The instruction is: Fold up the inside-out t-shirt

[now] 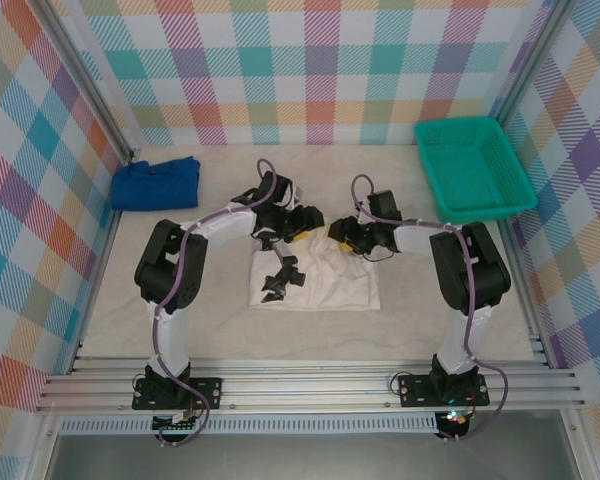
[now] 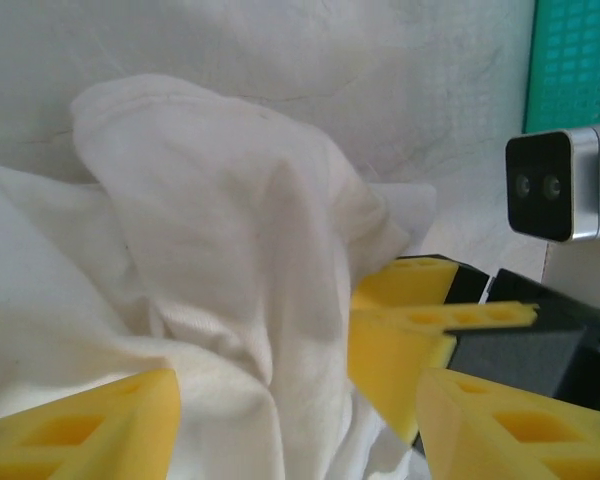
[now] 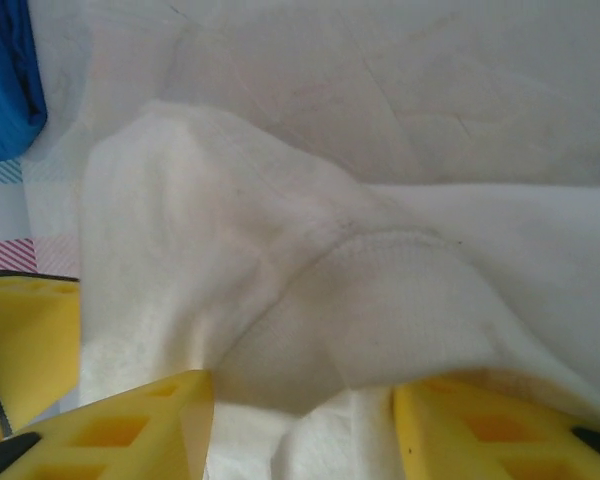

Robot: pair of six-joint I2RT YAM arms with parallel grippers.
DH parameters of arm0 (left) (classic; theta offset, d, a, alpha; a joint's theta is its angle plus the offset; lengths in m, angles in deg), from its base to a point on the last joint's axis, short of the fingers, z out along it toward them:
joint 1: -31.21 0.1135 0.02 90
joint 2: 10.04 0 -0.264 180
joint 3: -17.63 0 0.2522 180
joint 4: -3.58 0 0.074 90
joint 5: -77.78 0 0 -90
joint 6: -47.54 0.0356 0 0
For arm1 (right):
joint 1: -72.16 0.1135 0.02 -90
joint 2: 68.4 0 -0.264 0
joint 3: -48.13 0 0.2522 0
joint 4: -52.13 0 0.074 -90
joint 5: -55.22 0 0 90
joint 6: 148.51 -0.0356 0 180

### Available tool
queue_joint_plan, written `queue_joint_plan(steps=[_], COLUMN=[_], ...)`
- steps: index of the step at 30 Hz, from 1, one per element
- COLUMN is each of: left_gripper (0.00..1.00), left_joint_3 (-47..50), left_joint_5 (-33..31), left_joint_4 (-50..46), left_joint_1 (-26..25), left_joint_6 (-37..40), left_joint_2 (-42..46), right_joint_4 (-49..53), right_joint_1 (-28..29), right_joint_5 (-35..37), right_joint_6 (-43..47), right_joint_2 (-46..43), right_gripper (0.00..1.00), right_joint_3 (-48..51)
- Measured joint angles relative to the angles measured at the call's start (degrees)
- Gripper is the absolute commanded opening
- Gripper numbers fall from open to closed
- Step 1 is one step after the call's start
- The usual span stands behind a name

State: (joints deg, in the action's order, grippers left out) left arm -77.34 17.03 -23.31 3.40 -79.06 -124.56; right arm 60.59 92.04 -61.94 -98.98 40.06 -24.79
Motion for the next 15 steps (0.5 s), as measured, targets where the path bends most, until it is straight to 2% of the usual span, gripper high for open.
queue_joint_plan(steps=[4,11,15], left_gripper=[0.64,0.64,0.64], left_joint_3=[1.55,6.71,10.29], left_joint_5=[-1.03,-3.17,-4.15], left_joint_4=[-0.24,-0.35,-0.66], left_joint_1=[0.33,0.33,0.33], left_joint_6=[0.68,2.73,3.5], left_joint_2=[2.01,5.51,6.88], right_joint_4=[-1.6,-4.33,-5.2], right_joint_1=[-0.37,-1.9,-3.56], right_joint_5=[0.09,0.07,0.11], right_joint_6=[-0.68,-1.51,-2.14], right_joint_2=[0.04,0.09,0.09], right_gripper=[0.37,0.14,0.1], right_joint_3=[-0.76,-1.68,-2.01])
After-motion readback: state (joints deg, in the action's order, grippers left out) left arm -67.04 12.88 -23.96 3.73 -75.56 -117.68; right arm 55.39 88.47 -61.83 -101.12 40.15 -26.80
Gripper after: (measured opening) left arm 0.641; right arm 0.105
